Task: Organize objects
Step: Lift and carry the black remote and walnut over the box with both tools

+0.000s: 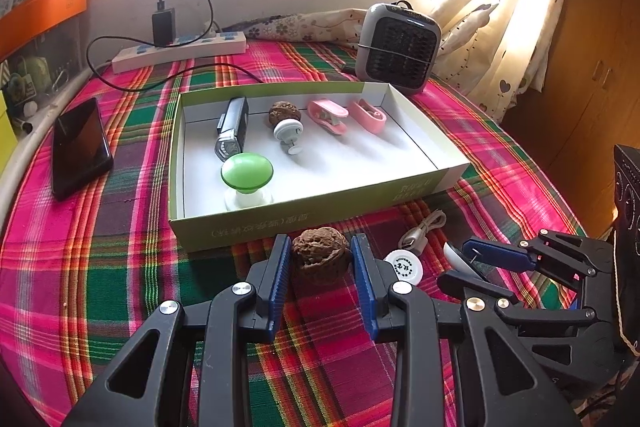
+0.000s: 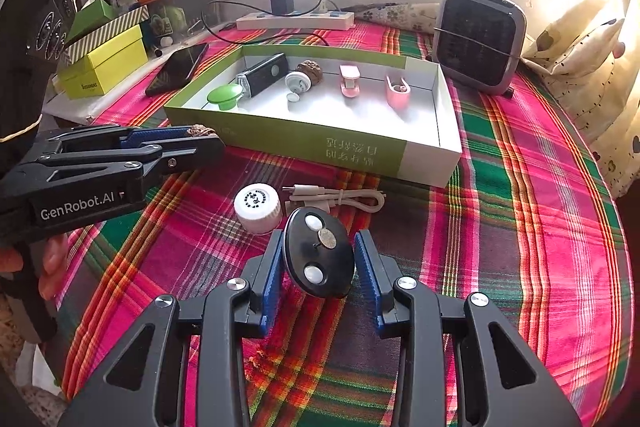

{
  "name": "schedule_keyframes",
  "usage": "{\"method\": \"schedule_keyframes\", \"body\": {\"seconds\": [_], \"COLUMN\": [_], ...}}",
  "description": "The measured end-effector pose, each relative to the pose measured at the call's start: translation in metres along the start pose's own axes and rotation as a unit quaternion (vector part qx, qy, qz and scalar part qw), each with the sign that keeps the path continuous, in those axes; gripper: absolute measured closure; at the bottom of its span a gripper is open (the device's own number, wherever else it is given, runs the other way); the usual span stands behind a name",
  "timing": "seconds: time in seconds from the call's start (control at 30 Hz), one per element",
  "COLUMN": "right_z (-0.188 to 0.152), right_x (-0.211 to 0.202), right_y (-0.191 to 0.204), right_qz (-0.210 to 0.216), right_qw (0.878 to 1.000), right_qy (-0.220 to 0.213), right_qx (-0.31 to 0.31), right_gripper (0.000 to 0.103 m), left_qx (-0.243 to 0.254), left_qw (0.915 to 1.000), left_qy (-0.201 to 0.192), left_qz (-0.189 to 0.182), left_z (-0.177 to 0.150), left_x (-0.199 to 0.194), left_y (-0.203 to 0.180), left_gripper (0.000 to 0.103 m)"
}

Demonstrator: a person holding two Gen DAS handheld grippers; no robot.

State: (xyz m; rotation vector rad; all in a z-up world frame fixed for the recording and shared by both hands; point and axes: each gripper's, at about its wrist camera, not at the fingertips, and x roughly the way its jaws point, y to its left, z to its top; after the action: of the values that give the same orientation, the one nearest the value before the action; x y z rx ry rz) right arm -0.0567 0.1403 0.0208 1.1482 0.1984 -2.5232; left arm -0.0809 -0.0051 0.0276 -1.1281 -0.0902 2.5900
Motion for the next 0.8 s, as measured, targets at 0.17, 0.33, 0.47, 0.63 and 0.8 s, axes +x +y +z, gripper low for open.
{"method": "schedule_keyframes", "body": {"seconds": [0.17, 0.33, 0.47, 0.63, 0.8], "right_z": [0.004, 0.014, 0.023, 0.036, 0.05], "right_x": [-0.003, -0.01, -0.012, -0.012, -0.007], "right_y": [0.0, 0.0, 0.001, 0.001, 0.0], "right_qz": [0.003, 0.006, 0.007, 0.012, 0.015], "right_qw": [1.0, 1.0, 1.0, 0.999, 0.999], "right_qy": [-0.005, -0.021, -0.029, -0.036, -0.04], "right_qx": [0.002, -0.003, -0.007, -0.015, -0.024], "right_gripper": [0.067, 0.067, 0.067, 0.067, 0.067], "left_qx": [0.001, 0.005, 0.006, 0.002, 0.0], "left_qw": [1.0, 0.9999, 0.9999, 0.9998, 0.9998], "left_qy": [-0.004, -0.012, -0.015, -0.019, -0.02], "left_qz": [0.0, 0.0, 0.0, -0.003, 0.0], "left_z": [0.002, 0.009, 0.014, 0.021, 0.028], "left_x": [-0.004, -0.01, -0.013, -0.012, -0.008], "left_y": [0.0, 0.001, 0.002, 0.004, 0.008], "left_gripper": [0.074, 0.074, 0.074, 0.074, 0.074]}}
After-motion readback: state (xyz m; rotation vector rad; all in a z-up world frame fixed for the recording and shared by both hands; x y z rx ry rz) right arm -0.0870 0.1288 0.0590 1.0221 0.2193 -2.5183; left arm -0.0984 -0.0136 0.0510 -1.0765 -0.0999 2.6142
